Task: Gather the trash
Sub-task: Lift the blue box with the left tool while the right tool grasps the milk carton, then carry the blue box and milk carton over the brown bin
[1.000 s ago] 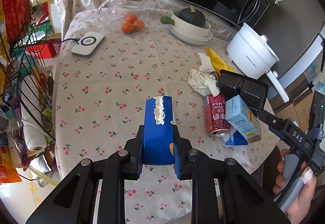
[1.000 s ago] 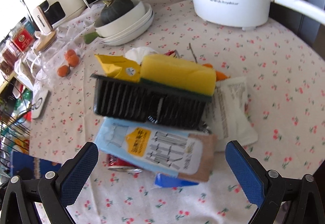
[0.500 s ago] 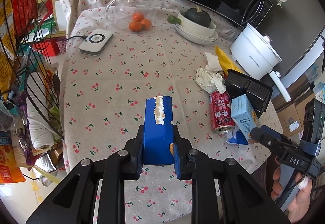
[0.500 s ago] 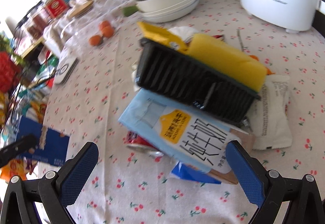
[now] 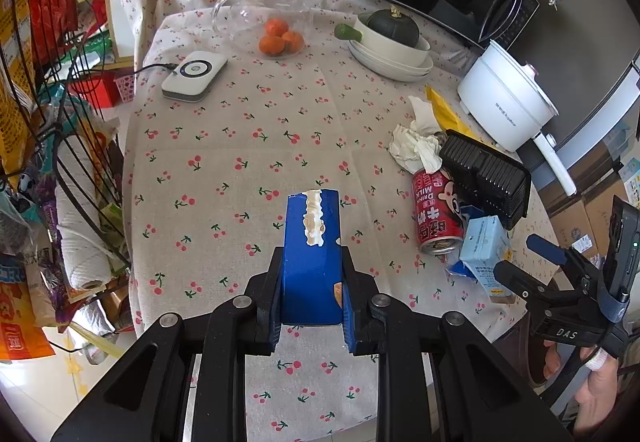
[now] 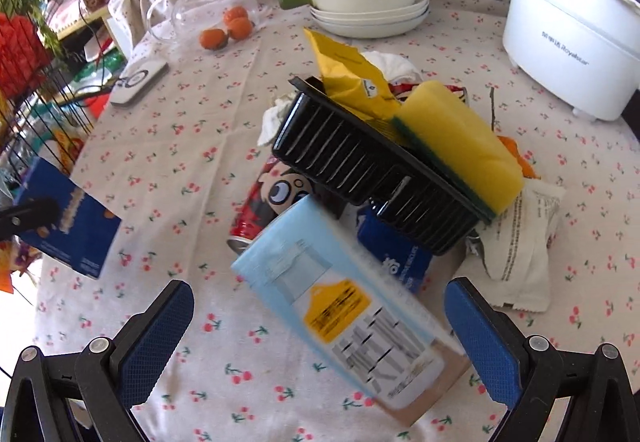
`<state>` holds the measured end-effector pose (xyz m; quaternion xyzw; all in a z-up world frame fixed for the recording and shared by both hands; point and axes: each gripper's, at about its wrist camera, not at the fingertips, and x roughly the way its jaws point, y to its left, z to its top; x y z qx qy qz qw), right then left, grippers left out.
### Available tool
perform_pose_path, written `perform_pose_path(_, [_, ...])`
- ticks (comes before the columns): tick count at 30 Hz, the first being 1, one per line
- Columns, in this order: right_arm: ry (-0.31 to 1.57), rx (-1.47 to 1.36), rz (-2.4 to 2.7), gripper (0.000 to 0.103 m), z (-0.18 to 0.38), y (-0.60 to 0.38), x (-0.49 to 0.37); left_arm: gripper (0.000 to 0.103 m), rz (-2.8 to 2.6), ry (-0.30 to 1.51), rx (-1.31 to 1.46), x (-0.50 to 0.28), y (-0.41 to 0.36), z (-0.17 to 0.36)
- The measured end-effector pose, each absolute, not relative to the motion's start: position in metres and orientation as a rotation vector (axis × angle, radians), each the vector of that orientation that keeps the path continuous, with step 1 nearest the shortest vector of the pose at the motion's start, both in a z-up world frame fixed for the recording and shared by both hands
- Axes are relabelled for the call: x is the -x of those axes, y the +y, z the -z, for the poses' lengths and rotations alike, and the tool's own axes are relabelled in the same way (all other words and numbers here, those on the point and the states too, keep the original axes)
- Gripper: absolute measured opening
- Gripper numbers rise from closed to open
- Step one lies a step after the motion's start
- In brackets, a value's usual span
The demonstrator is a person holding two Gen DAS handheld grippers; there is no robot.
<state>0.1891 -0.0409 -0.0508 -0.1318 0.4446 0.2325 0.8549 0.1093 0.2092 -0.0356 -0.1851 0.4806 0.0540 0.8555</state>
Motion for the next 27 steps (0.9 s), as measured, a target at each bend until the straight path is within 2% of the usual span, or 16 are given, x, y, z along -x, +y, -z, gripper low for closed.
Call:
perform_pose_path(11, [0.95, 0.49, -0.515, 0.102, 0.075, -0.02, -0.19, 0.025, -0.1, 1.041, 0.356, -0.113, 0.201, 0.042])
perform_pose_path(14, [0.964, 0.571, -0.51, 0.085, 0.085, -0.016, -0.183, 0.025, -0.105, 1.049, 0.348, -0.113, 0.2, 0.044])
perform_pose_path(16, [0.966, 0.621, -0.513, 0.066, 0.089, -0.013, -0.177, 0.025, -0.106, 1.05, 0.352, -0.112, 0.2, 0.045])
perform_pose_path(18, [0.949, 0.671, -0.5, 0.062, 0.091, -0.01, -0.171, 0.025, -0.104, 1.047, 0.348, -0.111, 0.199, 0.044])
perform_pose_path(20, [0.922, 0.704, -0.497, 0.045, 0.088, -0.009, -0.164, 0.025, -0.101, 1.043, 0.341, -0.11, 0.197, 0.042])
perform_pose_path(21, [0.921, 0.696, -0.507, 0.041, 0.085, -0.01, -0.163, 0.025, -0.098, 1.042, 0.339, -0.11, 0.196, 0.042])
perform_pose_path(27, [0.877, 0.587, -0.514, 0.041, 0.054, -0.029, -0.155, 0.025, -0.076, 1.036, 0.324, -0.108, 0.185, 0.037])
